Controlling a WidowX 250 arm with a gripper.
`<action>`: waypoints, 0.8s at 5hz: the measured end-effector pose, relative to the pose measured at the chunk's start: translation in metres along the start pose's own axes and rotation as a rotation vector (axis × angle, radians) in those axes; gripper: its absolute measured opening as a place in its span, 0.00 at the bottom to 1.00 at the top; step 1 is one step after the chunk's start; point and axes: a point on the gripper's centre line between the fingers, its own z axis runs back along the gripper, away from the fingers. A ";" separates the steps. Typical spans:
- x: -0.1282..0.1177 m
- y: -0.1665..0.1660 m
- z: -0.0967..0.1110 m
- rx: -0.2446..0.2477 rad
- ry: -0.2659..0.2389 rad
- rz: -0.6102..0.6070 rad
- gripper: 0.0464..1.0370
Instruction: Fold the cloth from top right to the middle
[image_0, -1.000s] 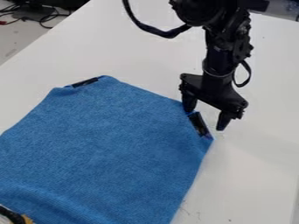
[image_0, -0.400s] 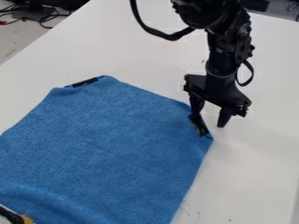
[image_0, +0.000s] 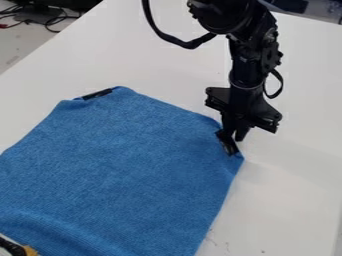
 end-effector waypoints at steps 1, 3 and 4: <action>-0.001 0.000 0.000 0.004 0.004 0.010 0.39; -0.008 0.001 -0.003 0.007 0.022 0.035 0.95; -0.012 -0.003 -0.008 -0.025 0.004 0.050 0.94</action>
